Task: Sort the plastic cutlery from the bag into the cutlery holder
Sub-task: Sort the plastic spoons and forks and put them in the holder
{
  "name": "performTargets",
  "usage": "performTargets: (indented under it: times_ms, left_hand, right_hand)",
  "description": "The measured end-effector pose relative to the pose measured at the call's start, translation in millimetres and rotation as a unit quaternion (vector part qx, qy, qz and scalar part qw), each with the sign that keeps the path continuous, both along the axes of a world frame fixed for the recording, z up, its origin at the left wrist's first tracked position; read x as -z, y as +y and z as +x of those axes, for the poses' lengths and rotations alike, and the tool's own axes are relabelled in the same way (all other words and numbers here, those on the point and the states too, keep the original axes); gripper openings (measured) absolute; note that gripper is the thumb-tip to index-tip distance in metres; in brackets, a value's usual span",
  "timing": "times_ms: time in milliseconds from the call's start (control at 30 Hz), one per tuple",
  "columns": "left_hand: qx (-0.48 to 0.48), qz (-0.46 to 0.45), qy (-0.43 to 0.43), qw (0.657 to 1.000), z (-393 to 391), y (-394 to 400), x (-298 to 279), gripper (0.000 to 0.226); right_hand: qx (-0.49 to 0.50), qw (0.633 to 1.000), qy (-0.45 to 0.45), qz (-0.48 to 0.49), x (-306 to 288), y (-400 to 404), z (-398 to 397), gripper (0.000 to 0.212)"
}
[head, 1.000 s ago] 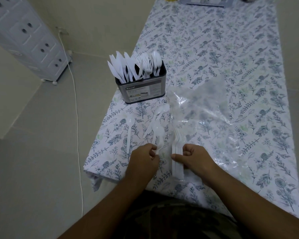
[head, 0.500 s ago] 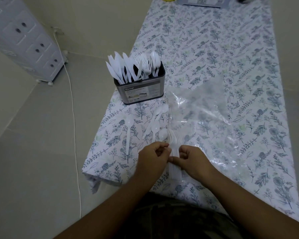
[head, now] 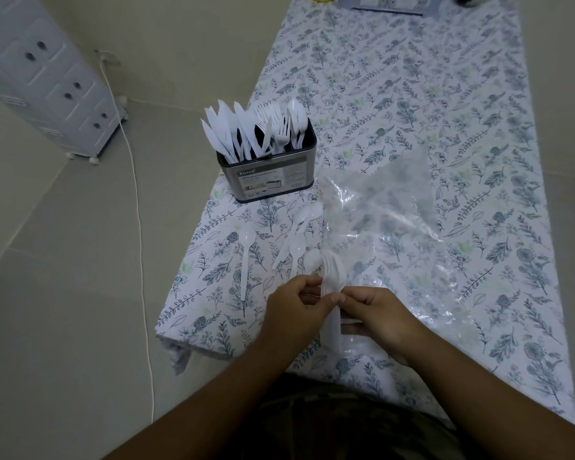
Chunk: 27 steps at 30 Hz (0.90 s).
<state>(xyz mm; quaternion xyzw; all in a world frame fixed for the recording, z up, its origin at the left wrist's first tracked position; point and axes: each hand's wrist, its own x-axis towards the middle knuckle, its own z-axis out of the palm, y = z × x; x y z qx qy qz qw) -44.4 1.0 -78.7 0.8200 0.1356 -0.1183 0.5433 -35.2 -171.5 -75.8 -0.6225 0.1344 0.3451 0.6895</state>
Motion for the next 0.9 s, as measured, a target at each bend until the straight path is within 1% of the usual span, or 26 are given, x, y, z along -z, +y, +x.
performTargets:
  times_ms: [67,167,267,367,467,567,667,800,900]
  left_hand:
    - [0.013,-0.009,0.004,1.000,0,1,0,0.053]
    - [0.026,-0.022,0.006,0.999,0,4,-1,0.056]
    - [0.035,-0.021,0.011,0.999,1,6,-2,0.057]
    - [0.032,-0.030,0.008,0.999,2,7,-1,0.056]
    - [0.027,-0.033,-0.006,0.999,5,8,-1,0.052]
    - [0.033,-0.037,-0.026,0.998,16,12,-4,0.049]
    - [0.034,-0.034,-0.075,0.996,39,18,-20,0.052]
    - [0.050,-0.018,-0.162,0.985,94,34,-67,0.049]
    - [0.058,-0.002,-0.224,0.973,140,49,-104,0.052]
  right_hand:
    - [0.007,1.000,0.022,0.020,-1,-2,0,0.025]
    - [0.015,0.999,0.030,0.021,0,-3,0,0.026]
    - [0.019,0.999,0.033,0.022,1,-3,0,0.018]
    - [0.026,0.999,0.025,0.014,1,-1,3,0.017]
    - [0.031,0.999,-0.001,-0.007,-4,1,7,0.014]
    - [0.022,0.998,-0.054,-0.028,-14,5,16,0.017]
    - [0.010,0.989,-0.134,-0.069,-31,13,42,0.023]
    - [-0.016,0.961,-0.255,-0.104,-63,29,101,0.026]
    - [-0.016,0.945,-0.311,-0.098,-94,43,151,0.023]
